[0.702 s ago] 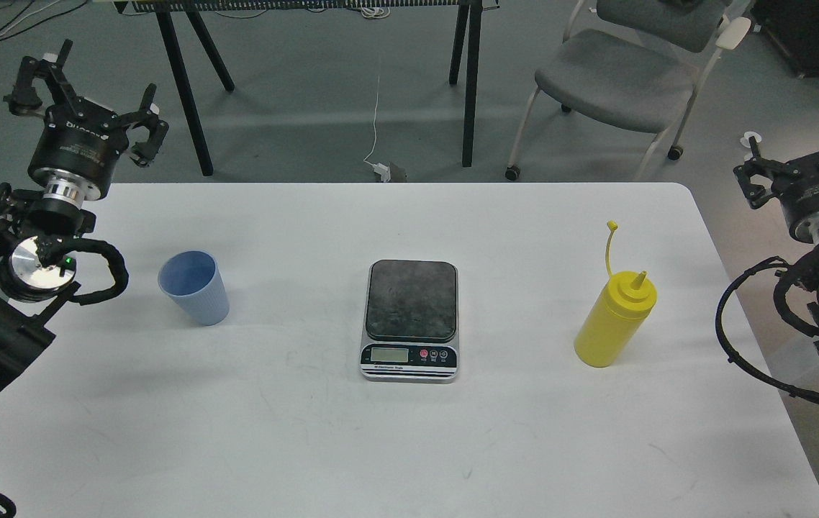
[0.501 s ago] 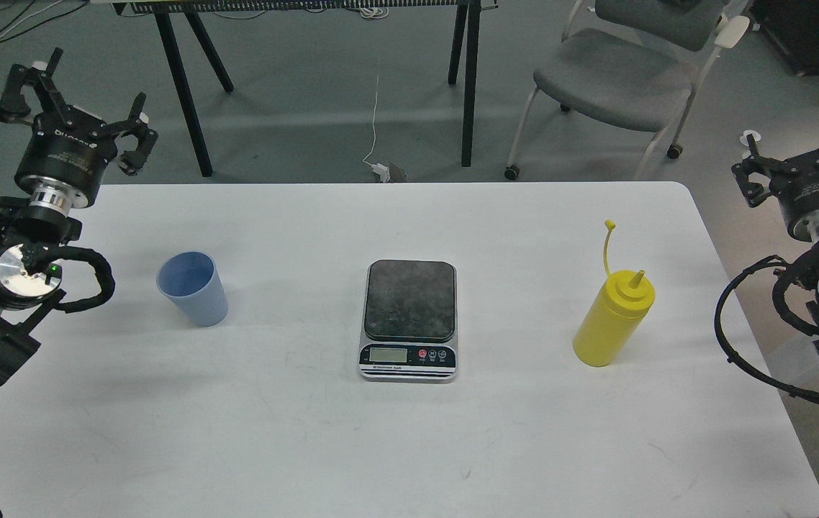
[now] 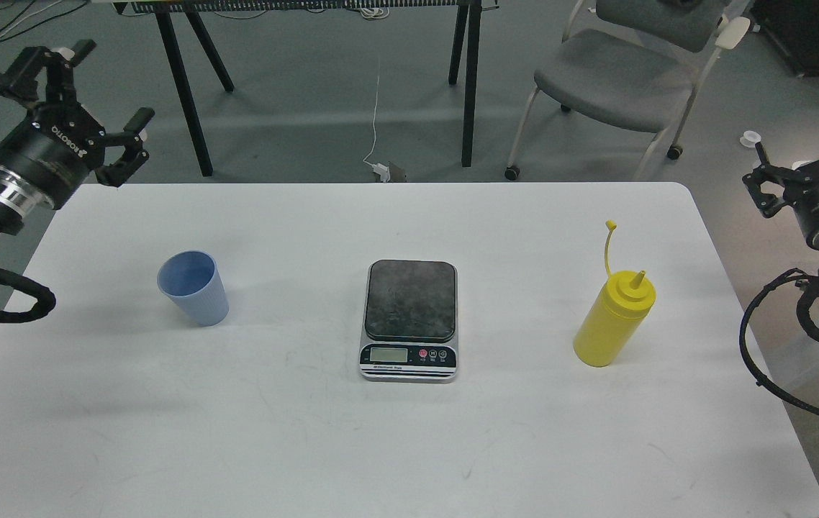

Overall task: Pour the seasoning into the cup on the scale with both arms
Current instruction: 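Reach the left gripper toward the light-blue cup, then close the left gripper around the light-blue cup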

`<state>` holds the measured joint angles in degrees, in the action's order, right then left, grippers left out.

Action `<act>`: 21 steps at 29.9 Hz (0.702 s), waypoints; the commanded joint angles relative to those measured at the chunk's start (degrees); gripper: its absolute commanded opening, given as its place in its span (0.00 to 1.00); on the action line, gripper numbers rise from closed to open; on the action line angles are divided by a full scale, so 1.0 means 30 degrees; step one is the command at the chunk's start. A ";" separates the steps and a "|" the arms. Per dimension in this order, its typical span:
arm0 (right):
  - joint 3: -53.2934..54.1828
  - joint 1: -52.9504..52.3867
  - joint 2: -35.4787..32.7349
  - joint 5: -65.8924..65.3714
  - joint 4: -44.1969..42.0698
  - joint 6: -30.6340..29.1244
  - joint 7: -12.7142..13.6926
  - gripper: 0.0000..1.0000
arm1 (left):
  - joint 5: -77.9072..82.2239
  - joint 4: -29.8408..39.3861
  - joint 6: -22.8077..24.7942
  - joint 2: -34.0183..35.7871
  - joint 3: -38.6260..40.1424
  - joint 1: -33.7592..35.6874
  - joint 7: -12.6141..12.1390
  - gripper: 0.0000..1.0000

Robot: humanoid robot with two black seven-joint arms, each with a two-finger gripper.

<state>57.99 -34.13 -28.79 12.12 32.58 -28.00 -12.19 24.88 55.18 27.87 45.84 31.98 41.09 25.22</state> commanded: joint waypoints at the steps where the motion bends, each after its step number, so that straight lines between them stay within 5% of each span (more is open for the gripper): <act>1: 0.0065 0.0418 -0.0596 0.0003 0.1030 0.0000 -0.0008 0.99 | 0.6895 0.1612 -0.1346 0.0977 0.0062 0.0013 0.0089 0.98; 9: 0.0416 0.0566 -0.1125 0.0003 0.1590 0.0000 -0.0008 0.99 | 2.0579 0.3199 -0.5275 0.1272 -0.0056 0.0013 -0.0086 0.95; 14: 0.1060 0.0595 -0.1477 0.0003 0.1531 0.0000 -0.0008 0.99 | 2.6915 0.2673 -0.5424 0.1331 -0.0289 -0.0075 -0.0146 0.92; 21: 0.1704 0.1092 -0.1682 0.0032 0.1473 0.0000 -0.0038 0.99 | 2.8066 0.1064 -0.5453 0.0894 -0.1898 -0.0045 -0.0204 0.80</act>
<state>62.08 -31.37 -33.76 12.20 37.11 -28.00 -12.24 108.73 60.73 11.51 49.40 28.74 40.89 24.70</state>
